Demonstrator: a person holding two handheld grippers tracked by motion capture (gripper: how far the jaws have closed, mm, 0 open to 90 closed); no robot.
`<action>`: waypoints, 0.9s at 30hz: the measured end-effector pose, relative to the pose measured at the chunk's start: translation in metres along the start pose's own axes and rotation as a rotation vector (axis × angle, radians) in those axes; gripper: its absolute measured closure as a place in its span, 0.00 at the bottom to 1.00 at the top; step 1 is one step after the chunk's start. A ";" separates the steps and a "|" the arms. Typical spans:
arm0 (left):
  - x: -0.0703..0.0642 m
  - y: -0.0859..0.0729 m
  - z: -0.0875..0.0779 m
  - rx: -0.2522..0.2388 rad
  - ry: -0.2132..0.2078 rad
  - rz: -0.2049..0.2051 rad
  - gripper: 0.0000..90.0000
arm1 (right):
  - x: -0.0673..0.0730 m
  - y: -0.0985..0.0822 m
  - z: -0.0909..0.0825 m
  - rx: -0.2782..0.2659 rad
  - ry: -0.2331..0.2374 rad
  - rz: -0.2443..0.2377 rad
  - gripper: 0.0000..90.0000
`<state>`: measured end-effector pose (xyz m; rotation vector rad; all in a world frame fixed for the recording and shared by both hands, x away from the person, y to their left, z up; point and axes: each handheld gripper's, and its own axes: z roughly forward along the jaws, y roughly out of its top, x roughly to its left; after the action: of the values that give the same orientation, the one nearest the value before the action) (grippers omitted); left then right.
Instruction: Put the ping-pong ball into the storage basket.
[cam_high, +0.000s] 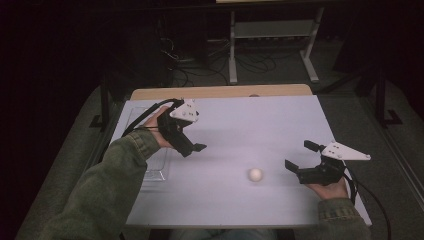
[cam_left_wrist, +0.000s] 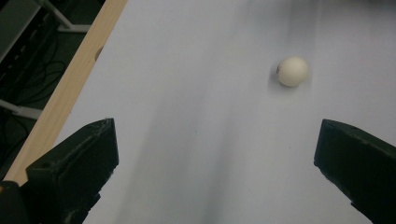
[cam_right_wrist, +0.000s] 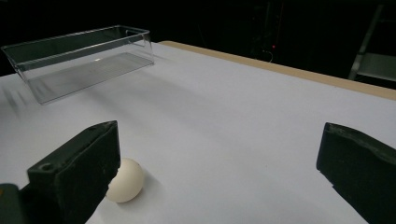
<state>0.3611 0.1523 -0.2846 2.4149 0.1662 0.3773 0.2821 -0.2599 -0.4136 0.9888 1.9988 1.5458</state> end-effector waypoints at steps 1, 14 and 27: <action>0.001 0.000 0.001 0.001 -0.005 0.001 0.00 | 0.000 0.000 0.000 0.000 0.000 0.001 0.00; 0.008 0.002 0.012 0.035 -0.027 0.001 0.00 | 0.000 0.000 0.000 0.003 0.003 0.001 0.00; 0.009 0.010 0.023 0.056 -0.061 0.024 0.00 | 0.000 -0.001 0.000 0.008 0.005 0.000 0.00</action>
<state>0.3769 0.1328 -0.2929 2.4826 0.1228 0.3130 0.2816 -0.2603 -0.4147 0.9894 2.0093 1.5433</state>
